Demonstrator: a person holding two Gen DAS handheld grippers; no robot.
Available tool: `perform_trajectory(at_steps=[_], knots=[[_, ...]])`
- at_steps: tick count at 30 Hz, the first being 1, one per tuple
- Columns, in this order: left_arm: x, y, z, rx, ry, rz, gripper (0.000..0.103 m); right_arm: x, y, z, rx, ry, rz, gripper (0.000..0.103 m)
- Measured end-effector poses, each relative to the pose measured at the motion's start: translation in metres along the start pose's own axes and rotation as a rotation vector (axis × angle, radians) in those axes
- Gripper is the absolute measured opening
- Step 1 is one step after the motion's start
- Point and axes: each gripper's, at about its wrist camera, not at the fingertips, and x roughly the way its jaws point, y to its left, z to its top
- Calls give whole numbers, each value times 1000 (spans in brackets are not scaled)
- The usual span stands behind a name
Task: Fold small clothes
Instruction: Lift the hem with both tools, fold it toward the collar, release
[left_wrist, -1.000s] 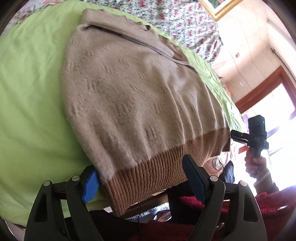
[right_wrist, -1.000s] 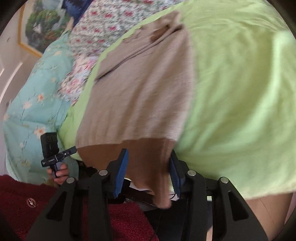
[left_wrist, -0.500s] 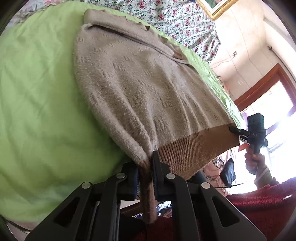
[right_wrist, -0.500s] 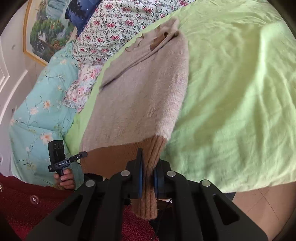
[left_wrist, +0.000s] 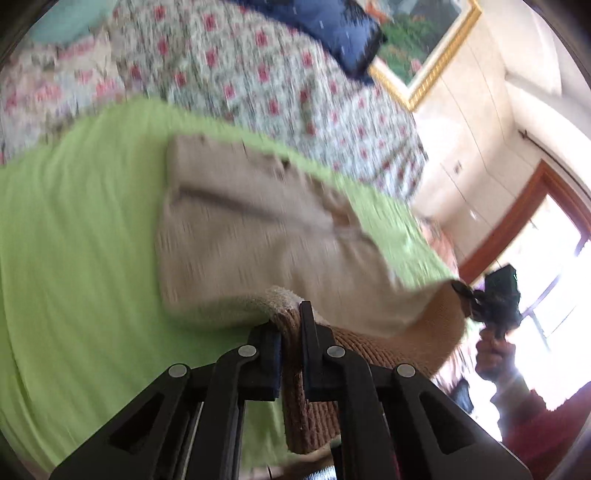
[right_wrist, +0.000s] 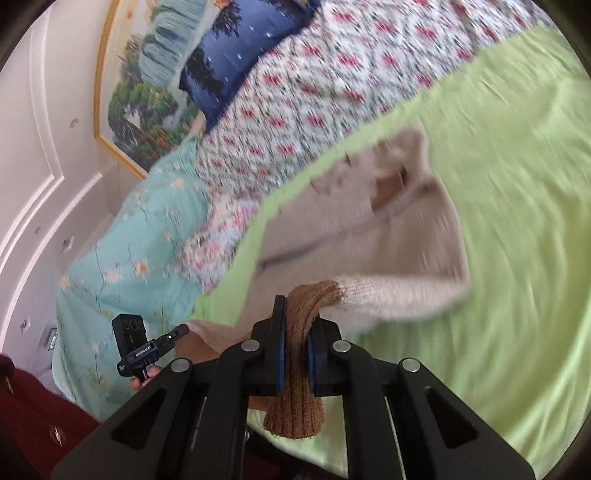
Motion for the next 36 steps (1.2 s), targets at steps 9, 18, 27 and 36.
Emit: perform_trajectory(at_steps=[9, 18, 27, 36], knots=[[61, 6, 127, 24, -152, 92, 6, 74, -35, 117, 24, -103, -119, 10], [175, 53, 202, -35, -109, 172, 6, 169, -81, 191, 21, -62, -268, 10], [261, 118, 202, -116, 9, 269, 7, 233, -140, 194, 72, 60, -392, 15], [236, 82, 156, -95, 50, 208, 23, 181, -82, 159, -59, -1, -345, 45]])
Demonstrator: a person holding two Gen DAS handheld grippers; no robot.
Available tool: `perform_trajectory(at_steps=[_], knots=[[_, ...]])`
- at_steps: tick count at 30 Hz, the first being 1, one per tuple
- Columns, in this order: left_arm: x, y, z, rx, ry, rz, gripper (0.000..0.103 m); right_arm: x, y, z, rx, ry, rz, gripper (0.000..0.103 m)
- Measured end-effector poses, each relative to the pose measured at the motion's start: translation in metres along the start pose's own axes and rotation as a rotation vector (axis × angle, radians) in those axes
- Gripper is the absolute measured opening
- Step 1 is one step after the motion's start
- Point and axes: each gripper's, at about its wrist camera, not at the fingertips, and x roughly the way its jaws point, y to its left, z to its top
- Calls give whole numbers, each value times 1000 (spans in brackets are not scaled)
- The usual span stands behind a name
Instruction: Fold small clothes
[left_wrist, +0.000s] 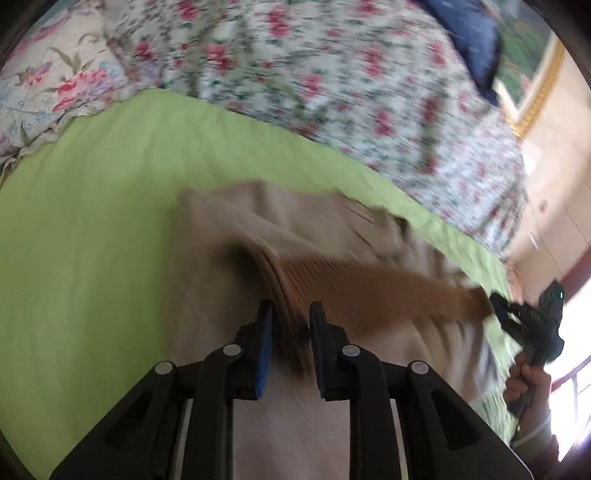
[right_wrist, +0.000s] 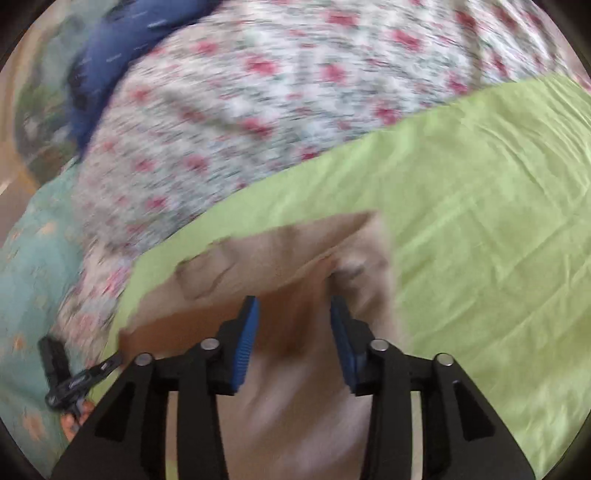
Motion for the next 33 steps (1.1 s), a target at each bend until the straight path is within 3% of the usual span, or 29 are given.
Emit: perform_trajectory(at_steps=[4, 8, 11, 14, 17, 20, 23, 28, 30, 33], knots=[[12, -42, -27, 104, 74, -91, 28, 31, 38, -24, -159, 190, 69, 46], [45, -47, -20, 132, 142, -49, 27, 67, 39, -24, -227, 302, -13, 46], [54, -36, 8, 122, 122, 4, 25, 74, 28, 0, -233, 239, -96, 45], [60, -19, 45, 85, 63, 87, 26, 72, 9, 37, -162, 118, -215, 46], [57, 6, 76, 16, 16, 149, 28, 55, -1, 58, -74, 19, -208, 46], [41, 16, 82, -24, -19, 150, 28, 33, 5, 51, -69, -20, -179, 46], [14, 16, 61, -30, -33, 115, 30, 18, 13, 30, -76, -7, -162, 46], [-29, 10, -10, -59, -1, 37, 36, -3, 24, -24, -62, 56, -105, 46], [-47, 8, -43, -58, 16, 4, 63, -15, 30, -49, -73, 65, -71, 46], [-66, 2, -86, -70, 35, -2, 68, -29, 40, -82, -67, 81, -38, 46]])
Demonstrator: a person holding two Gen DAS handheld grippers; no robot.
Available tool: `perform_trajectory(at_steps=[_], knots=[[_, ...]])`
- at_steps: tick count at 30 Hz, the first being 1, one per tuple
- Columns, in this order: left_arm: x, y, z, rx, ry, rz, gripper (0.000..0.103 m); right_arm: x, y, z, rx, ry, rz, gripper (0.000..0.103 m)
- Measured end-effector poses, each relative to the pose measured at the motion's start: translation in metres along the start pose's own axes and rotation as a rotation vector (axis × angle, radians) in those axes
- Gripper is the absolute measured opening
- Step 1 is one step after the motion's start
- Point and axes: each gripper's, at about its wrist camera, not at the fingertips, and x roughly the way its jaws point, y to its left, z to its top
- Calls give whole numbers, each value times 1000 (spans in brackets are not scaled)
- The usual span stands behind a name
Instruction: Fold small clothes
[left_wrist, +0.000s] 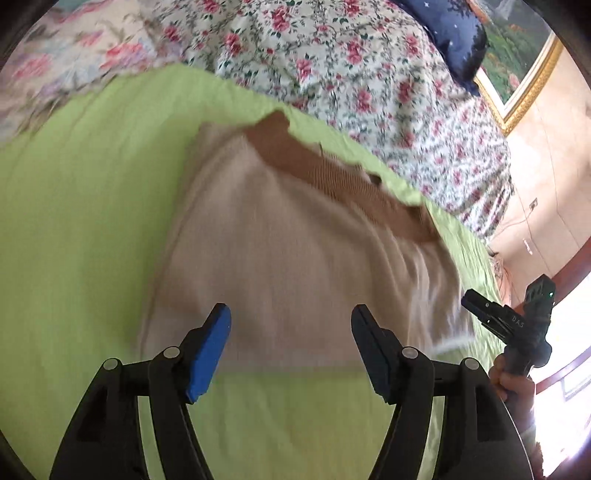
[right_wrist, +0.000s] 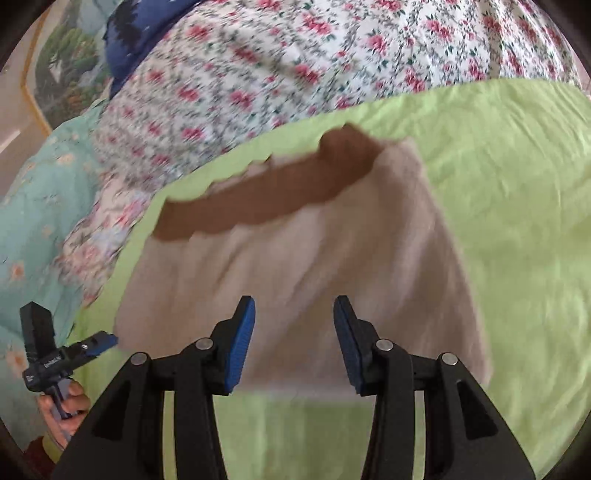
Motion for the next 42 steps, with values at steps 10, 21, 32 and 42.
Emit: perform_trajectory(at_steps=[10, 21, 32, 42], knots=[[8, 8, -42, -103, 24, -29, 69, -11, 9, -53, 50, 66, 21, 46], [29, 28, -15, -228, -45, -30, 72, -10, 7, -53, 58, 72, 26, 47], [40, 19, 27, -197, -122, 33, 14, 1, -8, -10, 68, 33, 55, 47], [46, -125, 33, 220, -155, -9, 11, 20, -14, 53, 112, 80, 255, 49]])
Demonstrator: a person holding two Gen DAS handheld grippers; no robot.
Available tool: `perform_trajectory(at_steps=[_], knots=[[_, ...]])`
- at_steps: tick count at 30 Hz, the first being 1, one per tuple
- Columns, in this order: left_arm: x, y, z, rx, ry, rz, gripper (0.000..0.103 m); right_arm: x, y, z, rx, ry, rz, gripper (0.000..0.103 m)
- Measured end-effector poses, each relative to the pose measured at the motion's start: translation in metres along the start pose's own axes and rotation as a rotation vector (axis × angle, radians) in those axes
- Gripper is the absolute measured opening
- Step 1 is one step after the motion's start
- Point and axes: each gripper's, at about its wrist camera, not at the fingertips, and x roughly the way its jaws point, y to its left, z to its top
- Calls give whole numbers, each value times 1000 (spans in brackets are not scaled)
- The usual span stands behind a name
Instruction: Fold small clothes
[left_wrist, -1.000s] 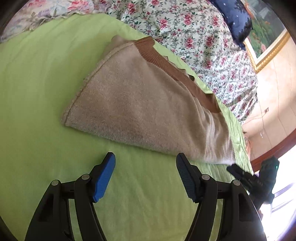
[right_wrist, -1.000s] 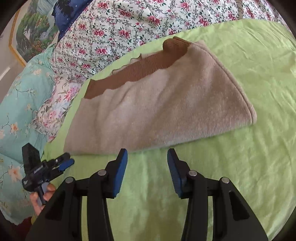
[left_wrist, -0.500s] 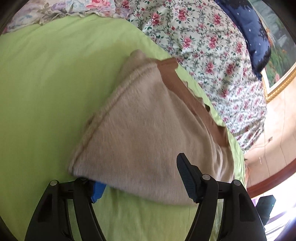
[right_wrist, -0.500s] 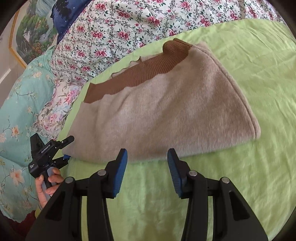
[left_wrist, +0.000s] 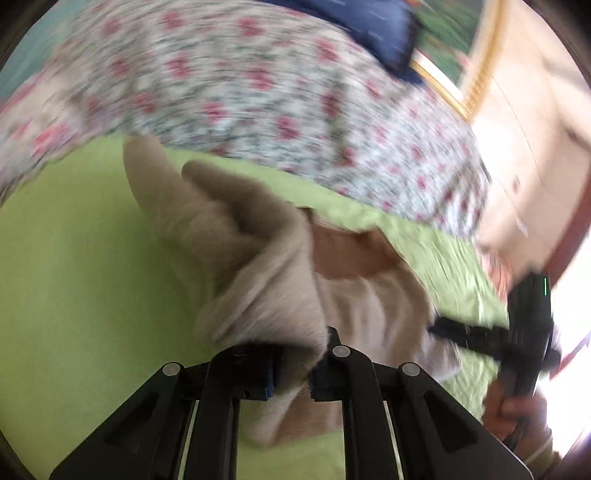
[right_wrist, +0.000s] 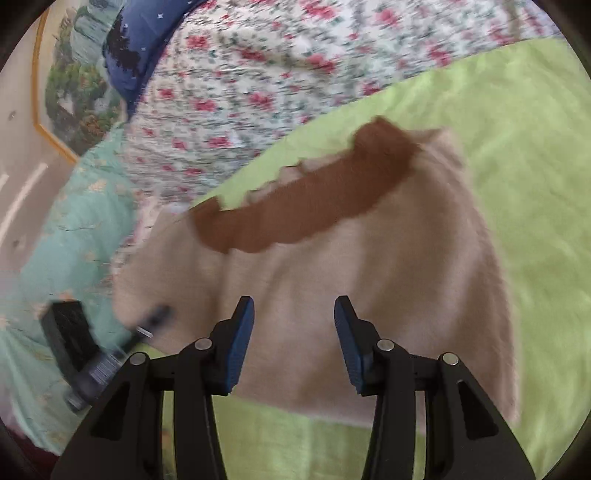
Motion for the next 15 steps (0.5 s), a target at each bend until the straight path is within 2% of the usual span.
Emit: perform_trajectory(at_steps=[1, 3, 7, 10, 15], knots=[[9, -12, -3, 35, 14, -7, 11, 8, 1, 7, 9, 24, 32, 51], [29, -31, -12, 81, 52, -18, 11, 24, 7, 17, 9, 61, 35, 62], [59, -47, -31, 148, 124, -12, 11, 61, 14, 30, 20, 138, 116, 67], [62, -44, -34, 143, 128, -21, 11, 93, 13, 41, 34, 179, 90, 67], [54, -44, -35, 161, 120, -30, 11, 133, 16, 61, 61, 190, 158, 66]])
